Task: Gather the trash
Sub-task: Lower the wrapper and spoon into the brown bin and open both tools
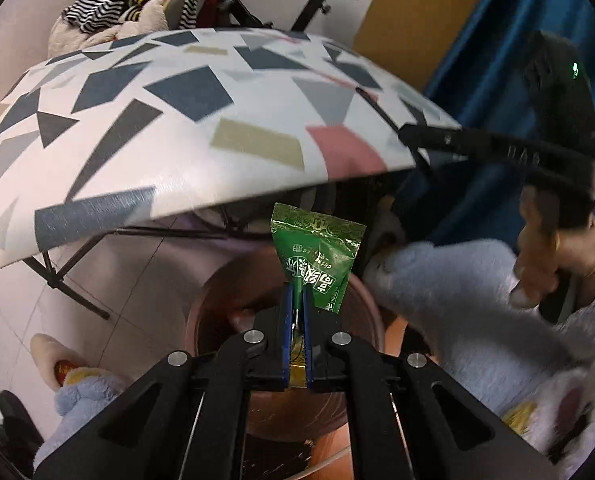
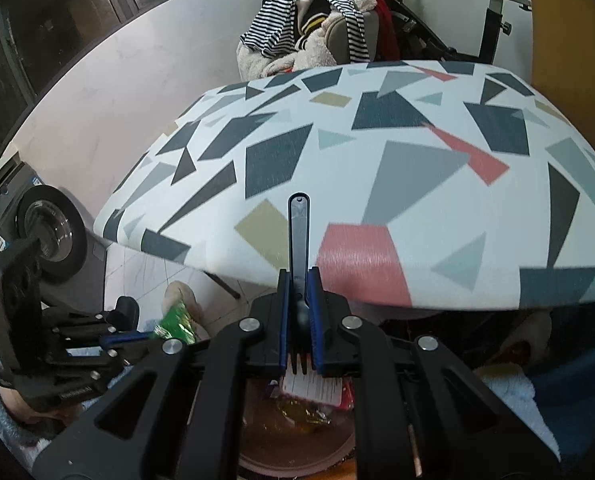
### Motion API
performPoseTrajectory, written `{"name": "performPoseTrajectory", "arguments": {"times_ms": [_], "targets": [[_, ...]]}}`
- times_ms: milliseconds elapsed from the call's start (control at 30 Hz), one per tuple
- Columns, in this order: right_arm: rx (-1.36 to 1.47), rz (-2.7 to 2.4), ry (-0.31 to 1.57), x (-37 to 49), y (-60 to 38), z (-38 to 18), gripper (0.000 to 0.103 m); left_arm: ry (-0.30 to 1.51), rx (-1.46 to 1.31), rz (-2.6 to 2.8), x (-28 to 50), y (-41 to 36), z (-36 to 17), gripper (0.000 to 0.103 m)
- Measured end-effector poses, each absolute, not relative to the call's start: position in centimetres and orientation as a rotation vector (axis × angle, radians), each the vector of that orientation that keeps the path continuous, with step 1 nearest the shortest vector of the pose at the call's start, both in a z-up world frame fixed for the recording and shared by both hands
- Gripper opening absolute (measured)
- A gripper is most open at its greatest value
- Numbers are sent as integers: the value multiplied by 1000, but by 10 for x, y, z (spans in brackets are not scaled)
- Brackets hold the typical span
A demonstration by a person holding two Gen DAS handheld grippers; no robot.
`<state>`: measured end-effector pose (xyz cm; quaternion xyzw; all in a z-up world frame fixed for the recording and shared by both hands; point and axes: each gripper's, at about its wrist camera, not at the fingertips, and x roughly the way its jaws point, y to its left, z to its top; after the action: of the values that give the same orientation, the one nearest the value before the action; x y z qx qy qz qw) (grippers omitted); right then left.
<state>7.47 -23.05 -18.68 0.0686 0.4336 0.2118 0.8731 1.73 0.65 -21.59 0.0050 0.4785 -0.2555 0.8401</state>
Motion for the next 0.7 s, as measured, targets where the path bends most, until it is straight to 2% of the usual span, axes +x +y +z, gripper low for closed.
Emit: {"name": "performPoseTrajectory", "arguments": {"times_ms": [133, 167, 233, 267, 300, 367, 400, 500, 600, 700], "targets": [[154, 433, 925, 69, -234, -197, 13, 1036, 12, -538, 15, 2, -228, 6], [160, 431, 930, 69, -234, -199, 13, 1036, 18, -538, 15, 0, -230, 11], [167, 431, 935, 67, -235, -202, 13, 1024, 26, -531, 15, -2, -229, 41], [169, 432, 934, 67, -236, -204, 13, 1000, 27, -514, 14, -1, -226, 62], [166, 435, 934, 65, -235, -207, 13, 974, 26, -500, 12, 1, -222, 66], [159, 437, 941, 62, -233, -213, 13, 945, 27, -468, 12, 3, -213, 69], [158, 438, 945, 62, -233, -214, 13, 935, 26, -446, 12, 5, -210, 76], [148, 452, 981, 61, -227, -225, 13, 893, -1, -383, 10, 18, -198, 84], [122, 469, 1021, 58, -218, -239, 13, 863, -22, -328, 7, 30, -188, 90], [91, 486, 1089, 57, -208, -261, 13, 838, -35, -276, 3, 41, -180, 91]]}}
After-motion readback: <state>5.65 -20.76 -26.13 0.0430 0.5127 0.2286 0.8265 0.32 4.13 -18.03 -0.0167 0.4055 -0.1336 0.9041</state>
